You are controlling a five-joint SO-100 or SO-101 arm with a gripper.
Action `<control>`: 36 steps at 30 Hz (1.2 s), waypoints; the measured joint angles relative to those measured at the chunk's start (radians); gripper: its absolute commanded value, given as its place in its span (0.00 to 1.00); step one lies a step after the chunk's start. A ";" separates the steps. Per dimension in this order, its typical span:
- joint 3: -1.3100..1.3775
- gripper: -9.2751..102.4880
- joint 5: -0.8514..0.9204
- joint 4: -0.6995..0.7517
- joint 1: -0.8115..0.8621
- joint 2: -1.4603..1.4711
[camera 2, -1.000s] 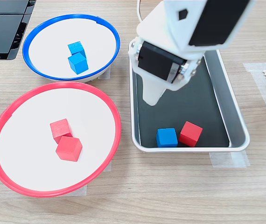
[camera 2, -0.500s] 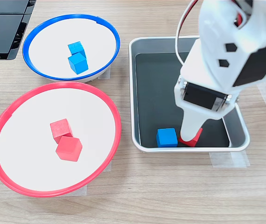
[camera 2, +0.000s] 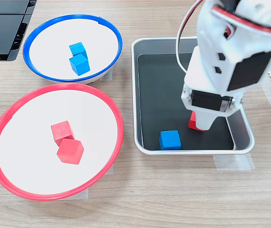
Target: Move six blocks tray to matching dishes
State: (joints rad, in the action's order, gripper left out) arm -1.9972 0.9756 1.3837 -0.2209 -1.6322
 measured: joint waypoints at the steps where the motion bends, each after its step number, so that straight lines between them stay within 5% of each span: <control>1: 0.017 0.08 0.005 0.021 0.012 0.000; 9: 0.462 0.08 -0.075 0.276 0.058 0.029; 15: 0.646 0.08 -0.477 -0.061 0.020 0.209; 21: 0.649 0.13 -0.529 -0.318 0.008 0.397; 28: 0.661 0.31 -0.597 -0.364 0.021 0.423; 36: 0.538 0.23 -0.776 -0.241 0.052 0.247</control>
State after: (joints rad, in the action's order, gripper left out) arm -1.4588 0.1994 1.1428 -0.1687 -1.3852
